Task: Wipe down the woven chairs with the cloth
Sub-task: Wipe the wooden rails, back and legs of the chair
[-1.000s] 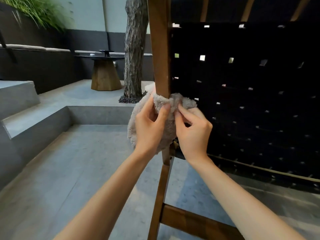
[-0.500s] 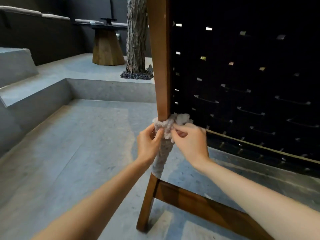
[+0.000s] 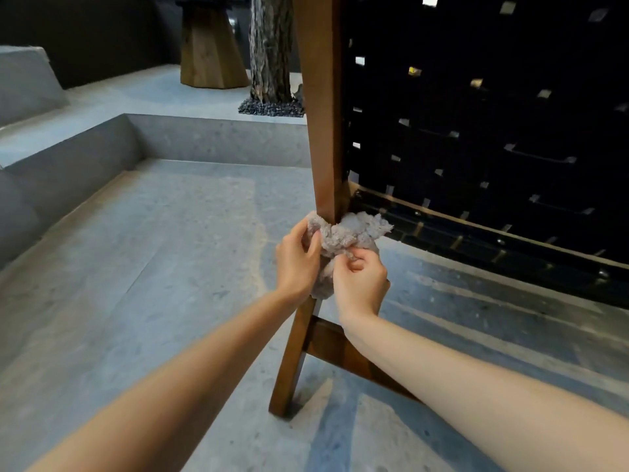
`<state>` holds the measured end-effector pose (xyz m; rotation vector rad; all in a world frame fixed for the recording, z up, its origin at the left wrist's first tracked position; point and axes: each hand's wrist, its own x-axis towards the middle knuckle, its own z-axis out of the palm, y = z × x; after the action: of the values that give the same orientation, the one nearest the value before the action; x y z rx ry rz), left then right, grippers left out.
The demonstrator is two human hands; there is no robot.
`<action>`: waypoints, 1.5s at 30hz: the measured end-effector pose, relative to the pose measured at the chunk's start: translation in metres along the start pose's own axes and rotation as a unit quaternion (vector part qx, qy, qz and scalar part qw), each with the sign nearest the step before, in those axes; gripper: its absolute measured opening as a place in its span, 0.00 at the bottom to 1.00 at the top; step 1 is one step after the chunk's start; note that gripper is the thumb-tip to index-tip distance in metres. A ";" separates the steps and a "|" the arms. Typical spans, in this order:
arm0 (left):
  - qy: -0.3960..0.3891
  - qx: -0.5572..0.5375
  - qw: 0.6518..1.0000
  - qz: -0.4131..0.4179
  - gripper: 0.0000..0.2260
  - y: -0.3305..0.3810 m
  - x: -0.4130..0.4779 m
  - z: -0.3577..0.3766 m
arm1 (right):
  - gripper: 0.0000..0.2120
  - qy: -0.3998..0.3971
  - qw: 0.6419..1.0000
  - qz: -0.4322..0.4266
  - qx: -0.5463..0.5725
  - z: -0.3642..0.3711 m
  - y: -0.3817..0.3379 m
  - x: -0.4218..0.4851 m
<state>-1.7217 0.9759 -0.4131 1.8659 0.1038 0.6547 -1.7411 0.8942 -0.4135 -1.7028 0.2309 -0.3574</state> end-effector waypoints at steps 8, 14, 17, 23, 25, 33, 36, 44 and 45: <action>0.007 0.064 0.996 0.066 0.05 -0.012 -0.028 -0.028 | 0.08 -0.182 0.966 -0.151 -0.105 -0.059 0.005 -0.002; -0.094 0.143 0.970 0.173 0.05 -0.005 -0.020 -0.073 | 0.05 -0.242 0.925 -0.259 -0.135 -0.079 -0.005 0.001; -0.110 0.146 0.968 0.173 0.09 0.001 -0.013 -0.081 | 0.02 -0.260 0.934 -0.217 -0.115 -0.073 -0.009 -0.001; -0.062 0.209 0.947 0.235 0.12 0.014 0.006 -0.102 | 0.03 -0.275 0.949 -0.149 -0.044 -0.057 -0.011 0.006; -0.043 0.233 0.942 0.238 0.13 0.017 0.013 -0.106 | 0.05 -0.250 0.951 -0.168 -0.075 -0.057 -0.011 0.013; -0.063 0.298 0.947 0.100 0.13 -0.002 0.012 -0.057 | 0.08 -0.135 0.917 -0.204 -0.316 -0.057 0.000 0.038; -0.078 0.152 0.985 -0.015 0.10 -0.006 0.014 -0.033 | 0.07 -0.115 0.975 -0.101 -0.162 -0.046 0.002 0.039; -0.217 -0.110 0.965 -0.102 0.23 -0.023 -0.002 -0.004 | 0.27 -0.169 0.982 -0.058 -0.068 -0.002 0.015 0.031; -0.214 -0.113 0.965 -0.097 0.21 -0.024 -0.001 -0.003 | 0.29 -0.180 0.978 -0.065 -0.079 0.002 0.015 0.033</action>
<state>-1.7185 0.9873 -0.4347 1.7077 -0.0680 0.1146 -1.7091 0.8821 -0.4248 -1.9113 -0.1224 -0.1219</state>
